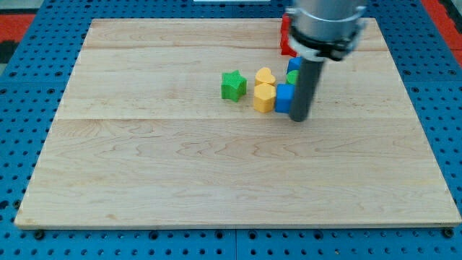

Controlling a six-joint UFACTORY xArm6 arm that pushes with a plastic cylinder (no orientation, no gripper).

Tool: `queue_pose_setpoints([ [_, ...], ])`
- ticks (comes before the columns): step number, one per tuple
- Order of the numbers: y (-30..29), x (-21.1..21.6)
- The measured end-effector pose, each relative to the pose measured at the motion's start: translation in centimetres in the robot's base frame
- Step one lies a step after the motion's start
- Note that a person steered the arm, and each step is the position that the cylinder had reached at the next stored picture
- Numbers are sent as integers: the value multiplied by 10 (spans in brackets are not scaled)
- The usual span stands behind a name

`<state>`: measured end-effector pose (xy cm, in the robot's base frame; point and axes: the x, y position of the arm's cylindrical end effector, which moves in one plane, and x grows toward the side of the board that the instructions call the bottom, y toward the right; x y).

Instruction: Nudge blue triangle a bit left

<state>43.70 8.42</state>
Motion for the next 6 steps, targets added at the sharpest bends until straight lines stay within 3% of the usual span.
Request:
queue_pose_setpoints([
  [1, 61, 10],
  [2, 140, -56],
  [3, 97, -123],
  [5, 46, -117],
  [6, 67, -128],
])
